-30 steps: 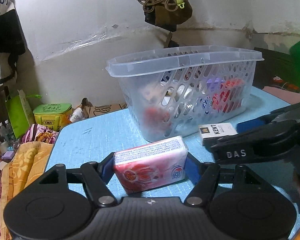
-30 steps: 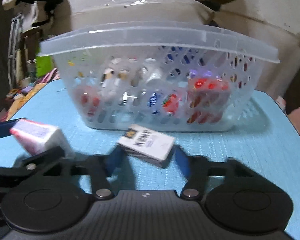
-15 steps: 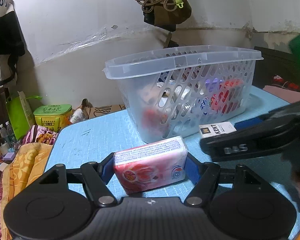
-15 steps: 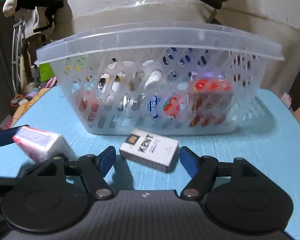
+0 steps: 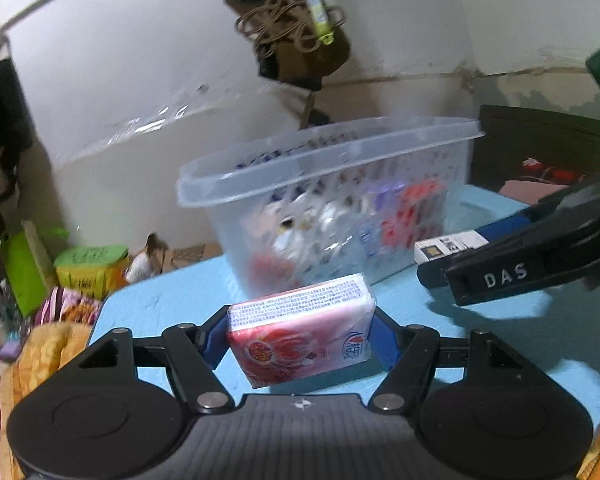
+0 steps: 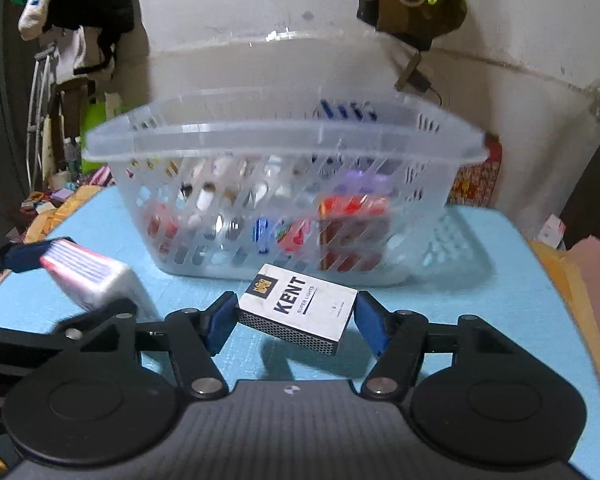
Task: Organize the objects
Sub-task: 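Grasp the pink tissue pack with the left gripper while the right gripper grasps the white KENT box, then lower the tissue pack and KENT box into the basket and open both grippers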
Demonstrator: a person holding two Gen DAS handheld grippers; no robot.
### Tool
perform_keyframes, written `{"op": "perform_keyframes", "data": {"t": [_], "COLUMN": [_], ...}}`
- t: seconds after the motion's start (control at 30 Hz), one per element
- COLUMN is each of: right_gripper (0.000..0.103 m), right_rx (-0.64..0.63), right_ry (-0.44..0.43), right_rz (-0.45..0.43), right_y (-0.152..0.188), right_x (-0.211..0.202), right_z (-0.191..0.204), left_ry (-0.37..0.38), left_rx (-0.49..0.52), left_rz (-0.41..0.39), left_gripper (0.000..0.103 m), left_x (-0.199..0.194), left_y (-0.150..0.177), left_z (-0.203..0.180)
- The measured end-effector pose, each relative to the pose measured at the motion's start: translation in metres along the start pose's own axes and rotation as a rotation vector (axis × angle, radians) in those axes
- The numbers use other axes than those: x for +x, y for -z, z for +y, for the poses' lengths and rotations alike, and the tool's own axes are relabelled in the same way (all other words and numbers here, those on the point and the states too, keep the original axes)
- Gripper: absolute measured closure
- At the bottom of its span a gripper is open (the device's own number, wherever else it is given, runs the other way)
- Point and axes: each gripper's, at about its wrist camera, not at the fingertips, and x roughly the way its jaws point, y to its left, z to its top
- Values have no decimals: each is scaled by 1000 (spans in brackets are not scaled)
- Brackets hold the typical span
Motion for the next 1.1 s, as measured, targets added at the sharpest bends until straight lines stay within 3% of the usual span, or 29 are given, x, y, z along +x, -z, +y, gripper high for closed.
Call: {"op": "perform_keyframes", "data": {"t": [0.37, 0.53, 0.67, 0.73, 0.87, 0.93, 1.0, 1.1], "right_gripper": [36, 36, 36, 36, 36, 36, 36, 36], "right_rx": [39, 81, 3, -47, -70, -47, 6, -42], "right_ry": [-27, -30, 42, 92, 98, 87, 22, 16], "right_rz": [-210, -279, -304, -289, -252, -213, -179, -167], "right_y": [-29, -52, -81, -97, -120, -124, -124, -117], "right_x": [-62, -78, -67, -52, -17, -1, 12, 23], "right_z": [-34, -53, -45, -39, -44, -51, -58, -53], "left_ry": [50, 64, 72, 79, 52, 45, 56, 51], "left_rx": [-13, -87, -146, -184, -231, -252, -272, -253], "left_rz": [-93, -202, -244, -243, -205, -161, -114, -84], "left_gripper": [30, 30, 30, 30, 30, 30, 30, 30], "left_x": [-30, -55, -52, -39, -2, 17, 32, 44], "left_y": [-29, -64, -105, -129, -157, -160, -157, -150], "left_z": [-11, 0, 10, 17, 30, 35, 38, 38]}}
